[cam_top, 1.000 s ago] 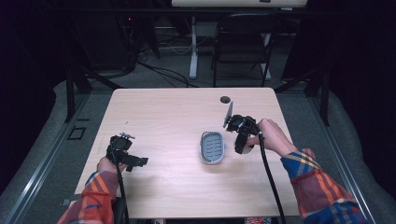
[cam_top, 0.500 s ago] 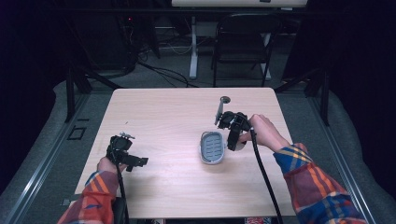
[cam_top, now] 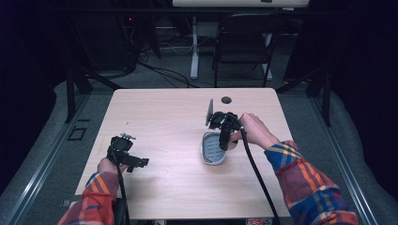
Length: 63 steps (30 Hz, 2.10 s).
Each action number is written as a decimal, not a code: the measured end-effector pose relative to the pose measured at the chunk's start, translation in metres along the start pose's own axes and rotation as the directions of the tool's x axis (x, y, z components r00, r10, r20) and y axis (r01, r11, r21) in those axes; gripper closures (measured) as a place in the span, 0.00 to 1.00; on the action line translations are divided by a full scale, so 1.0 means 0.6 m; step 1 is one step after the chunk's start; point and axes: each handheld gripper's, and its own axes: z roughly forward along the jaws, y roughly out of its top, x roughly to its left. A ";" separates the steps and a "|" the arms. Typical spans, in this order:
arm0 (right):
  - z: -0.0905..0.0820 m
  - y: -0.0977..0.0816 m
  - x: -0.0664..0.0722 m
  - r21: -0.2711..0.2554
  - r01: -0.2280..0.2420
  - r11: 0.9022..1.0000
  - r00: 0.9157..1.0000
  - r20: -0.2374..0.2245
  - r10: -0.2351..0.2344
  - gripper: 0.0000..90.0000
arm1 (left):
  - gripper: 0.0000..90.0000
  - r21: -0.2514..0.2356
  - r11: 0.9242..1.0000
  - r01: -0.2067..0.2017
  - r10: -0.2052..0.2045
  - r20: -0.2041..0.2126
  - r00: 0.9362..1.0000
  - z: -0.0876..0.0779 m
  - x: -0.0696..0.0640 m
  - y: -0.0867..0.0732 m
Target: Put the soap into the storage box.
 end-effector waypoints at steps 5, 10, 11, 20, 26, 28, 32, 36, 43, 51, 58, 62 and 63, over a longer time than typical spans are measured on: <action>0.005 0.017 0.005 -0.005 0.016 1.000 1.000 -0.009 -0.016 0.27 | 0.00 0.005 1.000 0.000 0.000 0.001 1.000 0.000 0.000 0.000; 0.014 0.034 0.010 -0.009 0.027 1.000 1.000 -0.016 -0.027 0.27 | 0.00 0.007 1.000 -0.002 0.002 0.003 1.000 0.001 0.000 0.000; 0.015 0.036 0.010 -0.006 0.031 0.999 0.999 -0.019 -0.032 0.27 | 0.00 0.007 1.000 -0.002 0.002 0.003 1.000 0.001 0.000 0.000; 0.036 0.049 0.016 -0.026 0.031 0.999 0.998 -0.046 -0.032 0.27 | 0.00 0.009 1.000 -0.001 0.001 0.006 1.000 0.002 -0.001 0.000; 0.044 0.047 0.017 -0.040 0.025 0.999 0.998 -0.052 -0.027 0.27 | 0.00 0.014 1.000 -0.007 0.007 0.007 1.000 0.002 -0.001 0.000; 0.048 0.044 0.017 -0.049 0.024 0.999 0.998 -0.057 -0.027 0.27 | 0.00 0.015 1.000 -0.007 0.006 0.007 1.000 0.002 -0.001 0.000; 0.058 0.042 0.018 -0.045 0.023 0.999 0.998 -0.061 -0.026 0.27 | 0.00 0.015 1.000 -0.005 0.005 0.006 1.000 0.002 -0.001 0.000; 0.062 0.040 0.017 -0.052 0.017 0.999 0.998 -0.065 -0.021 0.27 | 0.00 0.016 1.000 -0.006 0.006 0.006 1.000 0.002 -0.001 0.000; 0.060 0.036 0.015 -0.057 0.009 0.998 0.998 -0.057 -0.012 0.27 | 0.00 0.015 1.000 -0.005 0.005 0.005 1.000 0.002 -0.001 0.000; 0.039 0.024 0.013 -0.092 0.004 0.996 0.999 -0.049 -0.009 0.25 | 0.00 0.014 1.000 -0.005 0.005 0.002 1.000 0.002 -0.001 0.000; 0.020 0.007 0.012 -0.124 -0.005 0.992 0.999 -0.048 -0.001 0.22 | 0.00 0.013 1.000 0.001 -0.001 0.003 1.000 0.002 -0.002 0.000; 0.012 -0.002 0.011 -0.143 -0.010 0.990 0.999 -0.046 0.004 0.20 | 0.00 0.013 1.000 0.000 0.000 0.003 1.000 0.002 -0.002 0.000; 0.010 -0.006 0.011 -0.149 -0.013 0.989 0.999 -0.044 0.007 0.19 | 0.00 0.013 1.000 0.000 0.000 0.004 1.000 0.003 -0.002 0.000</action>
